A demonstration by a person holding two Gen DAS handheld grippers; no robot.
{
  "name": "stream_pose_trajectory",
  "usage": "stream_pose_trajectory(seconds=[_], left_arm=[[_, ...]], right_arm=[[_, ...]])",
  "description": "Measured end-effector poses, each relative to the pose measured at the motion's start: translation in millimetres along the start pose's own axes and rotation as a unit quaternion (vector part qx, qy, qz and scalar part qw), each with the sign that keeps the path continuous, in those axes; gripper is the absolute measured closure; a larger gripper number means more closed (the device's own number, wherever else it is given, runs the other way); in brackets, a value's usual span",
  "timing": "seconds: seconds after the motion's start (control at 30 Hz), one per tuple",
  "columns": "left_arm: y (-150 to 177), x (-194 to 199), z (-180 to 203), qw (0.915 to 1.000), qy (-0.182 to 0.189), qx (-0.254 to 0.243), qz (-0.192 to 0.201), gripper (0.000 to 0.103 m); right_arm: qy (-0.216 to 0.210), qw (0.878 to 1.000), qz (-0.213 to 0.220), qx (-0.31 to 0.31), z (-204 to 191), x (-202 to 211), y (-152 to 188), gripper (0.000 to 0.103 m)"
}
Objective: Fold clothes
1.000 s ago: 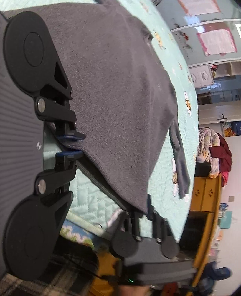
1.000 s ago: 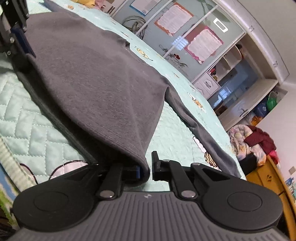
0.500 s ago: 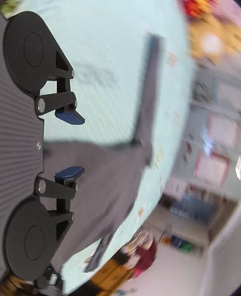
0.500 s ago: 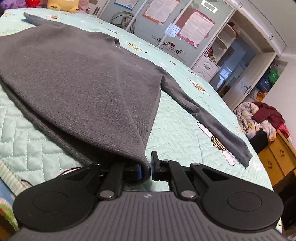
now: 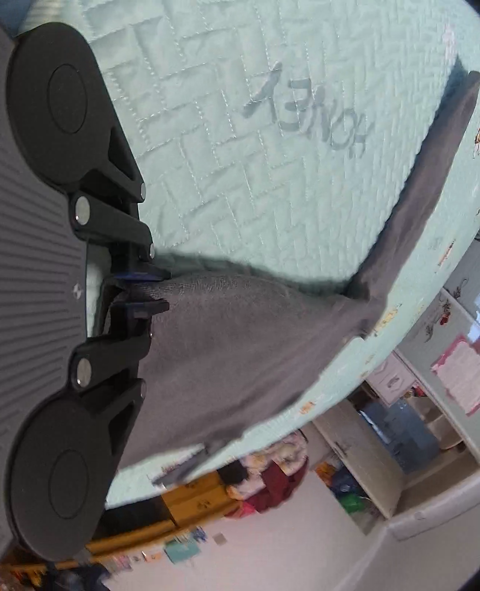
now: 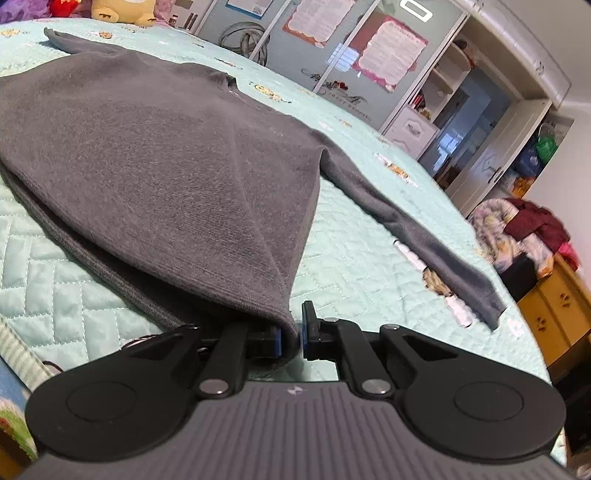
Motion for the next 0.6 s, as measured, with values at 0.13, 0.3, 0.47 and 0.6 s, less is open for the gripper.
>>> stream_pose_trajectory(seconds=[0.13,0.3,0.47,0.6], left_arm=[[-0.3,12.9,13.4,0.9993,-0.018,-0.033,-0.01,0.096],[9.9,-14.0,-6.9,0.9979,-0.049,-0.028,-0.032,0.095],[11.6,-15.0,-5.3,0.997,-0.058,-0.044,-0.026,0.095],[10.7,-9.7,-6.8,0.9978,-0.056,-0.021,-0.029,0.091]], right_arm=[[0.018,1.0,0.004,0.016,0.2,3.3,1.1,0.095],[0.021,0.999,0.004,0.035,-4.6,-1.2,5.3,0.095],[0.028,0.997,0.003,0.069,-7.6,1.1,4.6,0.093],[0.032,0.997,0.0,0.074,-4.0,9.6,3.6,0.077]])
Point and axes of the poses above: each gripper's, at about its wrist camera, not at the fingertips, and x roughly against the way its jaws point, z to its right, y to its underside, the point moved 7 cm from there along -x, roughly the way its jaws point, and after that the axes turned 3 degrees about -z, right-handed, at the moved point
